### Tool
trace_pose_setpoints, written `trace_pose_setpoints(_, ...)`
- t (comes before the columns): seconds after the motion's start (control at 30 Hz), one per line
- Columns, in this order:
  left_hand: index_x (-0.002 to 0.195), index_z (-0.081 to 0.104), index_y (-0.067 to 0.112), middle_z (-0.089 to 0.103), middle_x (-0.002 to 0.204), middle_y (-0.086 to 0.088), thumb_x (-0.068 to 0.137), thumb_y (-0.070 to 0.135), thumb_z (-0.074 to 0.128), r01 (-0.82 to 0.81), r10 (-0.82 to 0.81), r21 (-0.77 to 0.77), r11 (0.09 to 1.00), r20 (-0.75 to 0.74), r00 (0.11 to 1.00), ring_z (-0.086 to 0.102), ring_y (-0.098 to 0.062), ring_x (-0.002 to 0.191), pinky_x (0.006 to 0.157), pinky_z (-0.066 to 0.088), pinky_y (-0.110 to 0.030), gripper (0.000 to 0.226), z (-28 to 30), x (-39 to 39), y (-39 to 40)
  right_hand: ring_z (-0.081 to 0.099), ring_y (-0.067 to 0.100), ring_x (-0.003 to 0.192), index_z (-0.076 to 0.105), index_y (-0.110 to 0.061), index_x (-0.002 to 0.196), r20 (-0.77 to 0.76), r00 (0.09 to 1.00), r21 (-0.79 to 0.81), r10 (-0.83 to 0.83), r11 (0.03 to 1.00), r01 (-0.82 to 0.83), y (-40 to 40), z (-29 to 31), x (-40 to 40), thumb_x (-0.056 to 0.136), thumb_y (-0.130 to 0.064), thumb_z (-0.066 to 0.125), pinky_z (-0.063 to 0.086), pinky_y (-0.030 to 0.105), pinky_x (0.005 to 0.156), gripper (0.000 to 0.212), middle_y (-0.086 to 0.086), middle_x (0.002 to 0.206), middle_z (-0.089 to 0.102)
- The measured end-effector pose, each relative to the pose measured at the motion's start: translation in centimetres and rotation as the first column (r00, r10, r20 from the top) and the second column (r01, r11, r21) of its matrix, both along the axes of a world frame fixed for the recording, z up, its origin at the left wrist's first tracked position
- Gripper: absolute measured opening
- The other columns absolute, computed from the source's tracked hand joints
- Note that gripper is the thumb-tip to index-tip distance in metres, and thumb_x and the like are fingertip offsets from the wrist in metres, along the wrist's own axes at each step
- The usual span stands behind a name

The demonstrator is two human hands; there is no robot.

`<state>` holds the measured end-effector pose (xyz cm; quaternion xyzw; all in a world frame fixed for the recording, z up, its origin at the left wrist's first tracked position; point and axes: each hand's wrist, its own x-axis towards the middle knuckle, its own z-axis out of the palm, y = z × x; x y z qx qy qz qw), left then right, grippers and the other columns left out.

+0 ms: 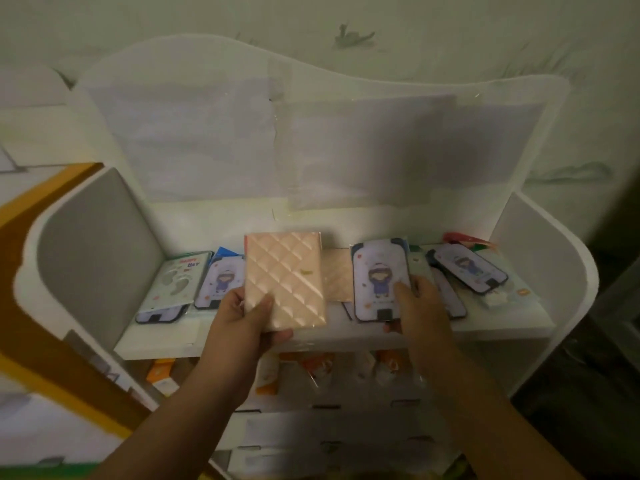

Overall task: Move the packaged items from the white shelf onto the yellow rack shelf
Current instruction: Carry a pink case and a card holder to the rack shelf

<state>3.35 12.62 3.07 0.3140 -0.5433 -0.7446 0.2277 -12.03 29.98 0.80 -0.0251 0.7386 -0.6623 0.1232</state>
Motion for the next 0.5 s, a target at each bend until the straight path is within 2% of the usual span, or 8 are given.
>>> trace_pose_setpoints(0.07, 0.120, 0.056, 0.018, 0.069, 0.115, -0.010, 0.097, 0.023, 0.054, -0.016, 0.016, 0.006, 1.000, -0.027, 1.000, 0.069, -0.032, 0.101, 0.085, 0.056, -0.052, 0.023, 0.4, 1.0, -0.3, 0.070, 0.016, 0.074, 0.053, -0.018, 0.114, 0.003, 0.999, -0.059, 0.041, 0.997, -0.041, -0.6, 0.6, 2.3, 0.100, -0.024, 0.049, 0.052, 0.019, 0.046, 0.016, 0.000, 0.098, 0.066)
trace_pose_setpoints(0.13, 0.118, 0.057, 0.020, 0.073, 0.108, -0.007, 0.098, 0.024, 0.053, -0.019, 0.018, -0.006, 1.000, -0.050, 0.999, 0.070, -0.032, 0.098, 0.087, 0.054, -0.055, 0.021, 1.0, 2.4, -0.8, 0.073, 0.016, 0.075, 0.053, -0.017, 0.119, 0.016, 0.993, -0.135, 0.114, 0.985, -0.111, -1.3, 1.3, 4.3, 0.099, -0.021, 0.051, 0.056, 0.024, 0.052, 0.021, 0.004, 0.105, 0.069)
trace_pose_setpoints(0.23, 0.120, 0.056, 0.018, 0.073, 0.108, -0.008, 0.098, 0.021, 0.052, -0.036, 0.036, 0.002, 0.999, -0.111, 0.993, 0.072, -0.029, 0.094, 0.075, 0.058, -0.045, 0.023, 1.7, 4.9, -1.7, 0.075, 0.019, 0.081, 0.054, -0.018, 0.118, 0.061, 0.982, -0.277, 0.177, 0.949, -0.154, -2.7, 2.3, 7.0, 0.097, -0.021, 0.055, 0.059, 0.033, 0.057, 0.021, 0.005, 0.107, 0.070)
trace_pose_setpoints(0.33, 0.122, 0.055, 0.014, 0.071, 0.110, -0.013, 0.097, 0.021, 0.053, -0.088, 0.082, -0.031, 0.996, -0.147, 0.986, 0.072, -0.026, 0.083, 0.060, 0.056, -0.032, 0.026, 2.3, 8.3, -3.3, 0.074, 0.019, 0.080, 0.053, -0.021, 0.117, -0.024, 0.979, -0.231, 0.203, 0.952, -0.203, -4.8, 2.9, 9.8, 0.099, -0.024, 0.052, 0.060, 0.036, 0.057, 0.019, 0.003, 0.104, 0.071)
trace_pose_setpoints(0.4, 0.120, 0.056, 0.014, 0.071, 0.109, -0.012, 0.097, 0.021, 0.053, -0.134, 0.123, -0.062, 0.989, -0.163, 0.979, 0.071, -0.024, 0.081, 0.061, 0.056, -0.033, 0.024, 2.6, 11.3, -4.7, 0.072, 0.020, 0.070, 0.054, -0.021, 0.112, -0.085, 0.967, -0.212, 0.238, 0.944, -0.251, -6.3, 3.2, 12.2, 0.100, -0.023, 0.049, 0.056, 0.036, 0.053, 0.013, 0.003, 0.095, 0.073)
trace_pose_setpoints(0.5, 0.119, 0.056, 0.013, 0.072, 0.108, -0.009, 0.096, 0.019, 0.053, -0.216, 0.194, -0.092, 0.972, -0.202, 0.960, 0.072, -0.027, 0.091, 0.067, 0.057, -0.036, 0.023, 3.3, 17.1, -7.1, 0.054, 0.022, 0.049, 0.054, -0.020, 0.110, -0.130, 0.944, -0.242, 0.302, 0.914, -0.326, -8.7, 3.4, 16.7, 0.101, -0.022, 0.047, 0.043, 0.027, 0.039, 0.012, 0.013, 0.087, 0.071)
